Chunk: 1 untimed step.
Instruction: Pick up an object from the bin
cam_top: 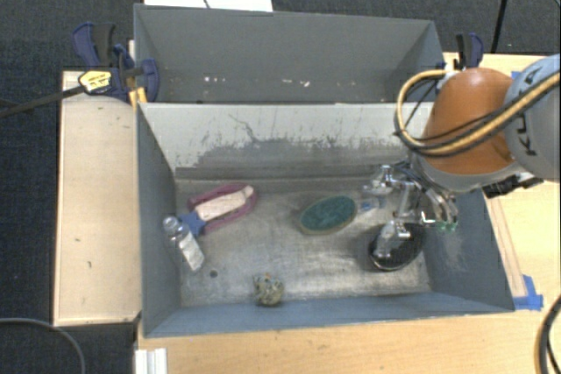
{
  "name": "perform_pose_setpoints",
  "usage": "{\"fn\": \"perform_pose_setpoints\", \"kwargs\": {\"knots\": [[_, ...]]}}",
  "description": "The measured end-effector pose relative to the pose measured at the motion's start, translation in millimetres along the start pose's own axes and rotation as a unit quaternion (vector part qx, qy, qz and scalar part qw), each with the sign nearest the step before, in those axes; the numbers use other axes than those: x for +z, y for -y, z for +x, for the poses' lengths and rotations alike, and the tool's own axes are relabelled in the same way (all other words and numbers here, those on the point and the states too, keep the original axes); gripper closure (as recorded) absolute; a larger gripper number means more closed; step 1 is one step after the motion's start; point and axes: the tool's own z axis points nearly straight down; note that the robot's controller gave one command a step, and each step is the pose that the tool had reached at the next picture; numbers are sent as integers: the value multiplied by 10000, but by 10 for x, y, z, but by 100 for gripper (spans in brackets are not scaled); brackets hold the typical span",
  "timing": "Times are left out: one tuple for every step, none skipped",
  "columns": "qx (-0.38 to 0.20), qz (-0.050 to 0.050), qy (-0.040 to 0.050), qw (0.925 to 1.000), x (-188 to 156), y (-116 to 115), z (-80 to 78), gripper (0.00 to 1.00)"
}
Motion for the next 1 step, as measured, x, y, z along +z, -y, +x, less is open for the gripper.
{"fn": "perform_pose_setpoints", "kwargs": {"knots": [[-329,-4,27,9995,527,204,-189,0]]}}
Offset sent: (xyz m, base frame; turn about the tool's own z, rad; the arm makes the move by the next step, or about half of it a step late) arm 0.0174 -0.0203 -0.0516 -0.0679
